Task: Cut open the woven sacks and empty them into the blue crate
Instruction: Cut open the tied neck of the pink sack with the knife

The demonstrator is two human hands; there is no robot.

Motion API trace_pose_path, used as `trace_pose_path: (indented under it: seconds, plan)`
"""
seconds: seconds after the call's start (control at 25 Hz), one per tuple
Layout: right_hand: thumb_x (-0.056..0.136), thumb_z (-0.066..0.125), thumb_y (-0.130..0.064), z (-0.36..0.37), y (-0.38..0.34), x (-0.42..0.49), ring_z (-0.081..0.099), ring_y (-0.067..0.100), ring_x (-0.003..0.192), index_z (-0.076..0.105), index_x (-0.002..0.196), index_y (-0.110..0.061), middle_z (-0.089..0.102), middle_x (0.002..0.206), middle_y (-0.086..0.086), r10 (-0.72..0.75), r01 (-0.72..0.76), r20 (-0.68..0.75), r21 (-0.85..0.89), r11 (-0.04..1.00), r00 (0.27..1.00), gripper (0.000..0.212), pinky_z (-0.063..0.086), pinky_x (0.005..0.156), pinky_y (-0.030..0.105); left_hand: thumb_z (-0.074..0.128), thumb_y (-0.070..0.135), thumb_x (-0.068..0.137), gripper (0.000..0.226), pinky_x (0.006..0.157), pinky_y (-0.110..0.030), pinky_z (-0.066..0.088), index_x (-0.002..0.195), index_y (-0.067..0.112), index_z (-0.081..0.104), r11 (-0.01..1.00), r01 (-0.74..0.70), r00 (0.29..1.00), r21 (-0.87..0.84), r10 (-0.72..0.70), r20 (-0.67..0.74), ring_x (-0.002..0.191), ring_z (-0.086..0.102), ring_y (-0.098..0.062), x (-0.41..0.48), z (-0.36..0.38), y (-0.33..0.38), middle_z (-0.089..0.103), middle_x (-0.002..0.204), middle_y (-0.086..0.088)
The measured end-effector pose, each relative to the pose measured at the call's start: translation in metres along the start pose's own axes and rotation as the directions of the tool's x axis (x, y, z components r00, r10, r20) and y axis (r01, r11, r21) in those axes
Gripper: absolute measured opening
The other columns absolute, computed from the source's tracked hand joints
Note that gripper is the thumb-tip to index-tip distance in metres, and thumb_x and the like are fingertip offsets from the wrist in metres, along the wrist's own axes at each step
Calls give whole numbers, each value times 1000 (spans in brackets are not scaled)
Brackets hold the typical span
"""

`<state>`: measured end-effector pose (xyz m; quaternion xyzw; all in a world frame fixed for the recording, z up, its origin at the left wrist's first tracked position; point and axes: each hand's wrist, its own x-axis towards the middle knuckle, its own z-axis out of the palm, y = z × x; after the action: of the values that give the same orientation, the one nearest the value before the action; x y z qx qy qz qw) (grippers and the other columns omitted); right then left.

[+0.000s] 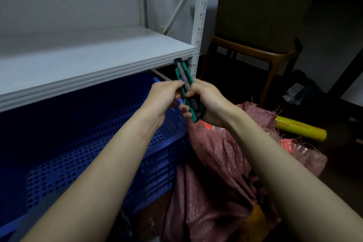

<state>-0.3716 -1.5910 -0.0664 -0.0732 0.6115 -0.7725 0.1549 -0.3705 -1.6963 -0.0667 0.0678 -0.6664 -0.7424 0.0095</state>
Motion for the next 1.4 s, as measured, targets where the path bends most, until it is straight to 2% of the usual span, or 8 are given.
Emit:
trace_pose_path:
  seconds: [0.24,0.4,0.52,0.64,0.84,1.04,1.16,1.4]
  plan:
    - [96,43,-2,20,-1,20,59,13,47,43,111,-9,57,76,10,-2,19,64,-259,966,998,17,52,43,25,57,15,90,17,46,-18,37,75,12,66,998,-53,980,-44,43,-192,61,55,-11,16,-30,10,62,77,-9]
    - [93,51,-4,40,2,48,53,3,43,42,107,-8,52,68,3,-97,146,110,-688,711,989,17,38,36,15,53,8,90,16,48,-21,42,79,9,66,993,-86,970,-86,63,-234,61,59,-16,28,-49,9,64,75,-10]
    - [94,46,-3,62,2,84,50,9,44,54,87,-5,51,59,4,-149,192,122,-671,716,981,11,36,39,18,53,10,84,15,60,-35,47,78,13,67,993,-118,964,14,117,-239,68,57,-26,32,-59,9,62,69,-9]
    - [95,46,-16,86,10,132,51,17,50,58,72,-8,54,59,7,-121,65,-57,-586,808,991,27,36,41,20,49,2,84,22,55,-16,48,83,15,66,982,-105,939,-155,47,-340,68,58,-16,34,-79,19,62,73,-5]
    - [96,50,-18,112,31,193,52,23,82,58,120,6,65,111,25,-47,-32,-141,-511,859,989,35,39,66,31,44,2,94,24,58,-14,39,111,0,62,947,-106,943,-303,-1,-333,63,46,-6,28,-102,34,49,70,2]
    - [99,46,-33,136,33,218,44,14,63,56,104,-3,53,72,5,68,-110,-98,-534,838,993,32,38,51,26,45,-3,89,22,59,-15,37,92,9,63,900,-117,899,-420,-83,-429,65,48,-8,30,-118,43,54,70,2]
    - [101,41,-17,145,33,235,50,12,80,48,85,-6,50,80,2,84,-139,-133,-489,861,988,21,52,81,31,45,-7,84,24,62,-19,37,77,9,62,892,-106,897,-439,-105,-429,64,48,-10,34,-130,40,56,71,0]
    - [91,46,-1,149,43,274,33,19,66,29,60,-16,30,66,3,-149,-105,-327,-646,756,933,38,34,56,9,48,-4,84,25,63,-19,39,68,13,59,899,-87,921,-428,-91,-378,71,52,-11,38,-139,38,58,79,-2]
